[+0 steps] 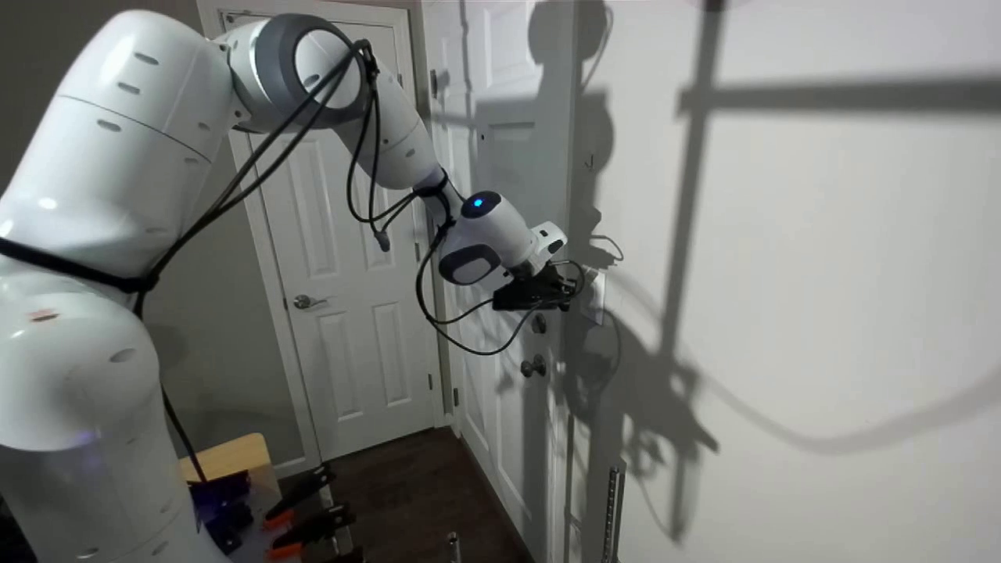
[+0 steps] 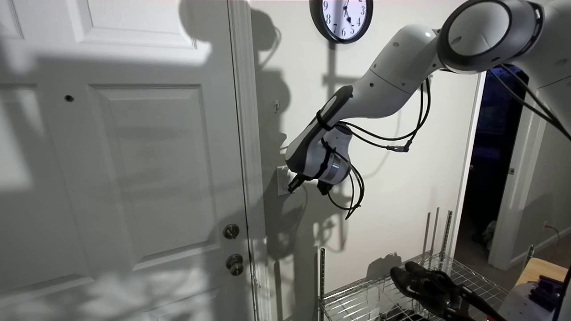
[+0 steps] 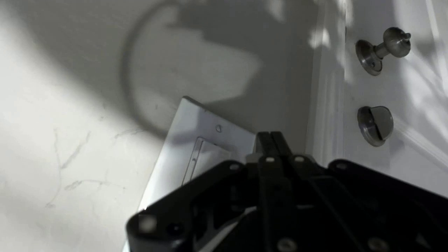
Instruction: Turn off the light
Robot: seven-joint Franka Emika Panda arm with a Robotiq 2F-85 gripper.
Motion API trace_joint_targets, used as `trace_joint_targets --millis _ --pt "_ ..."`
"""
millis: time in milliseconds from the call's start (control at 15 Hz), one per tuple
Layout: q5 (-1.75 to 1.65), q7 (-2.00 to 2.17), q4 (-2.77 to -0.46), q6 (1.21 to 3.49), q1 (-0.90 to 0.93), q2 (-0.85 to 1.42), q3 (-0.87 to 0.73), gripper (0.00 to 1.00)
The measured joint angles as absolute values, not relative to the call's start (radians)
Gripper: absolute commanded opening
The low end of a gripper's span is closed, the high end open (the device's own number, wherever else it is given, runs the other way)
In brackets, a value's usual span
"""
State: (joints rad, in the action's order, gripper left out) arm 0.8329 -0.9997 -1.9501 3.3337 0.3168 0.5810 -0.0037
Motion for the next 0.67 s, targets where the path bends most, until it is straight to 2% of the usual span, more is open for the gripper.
trace_joint_targets --millis 133,667 --pt "0.744 -0.884 -1.949 3.375 0.319 0.605 -0.013 0.02" --pt "0.754 -0.878 -1.935 3.457 0.323 0.666 -0.041 0.02"
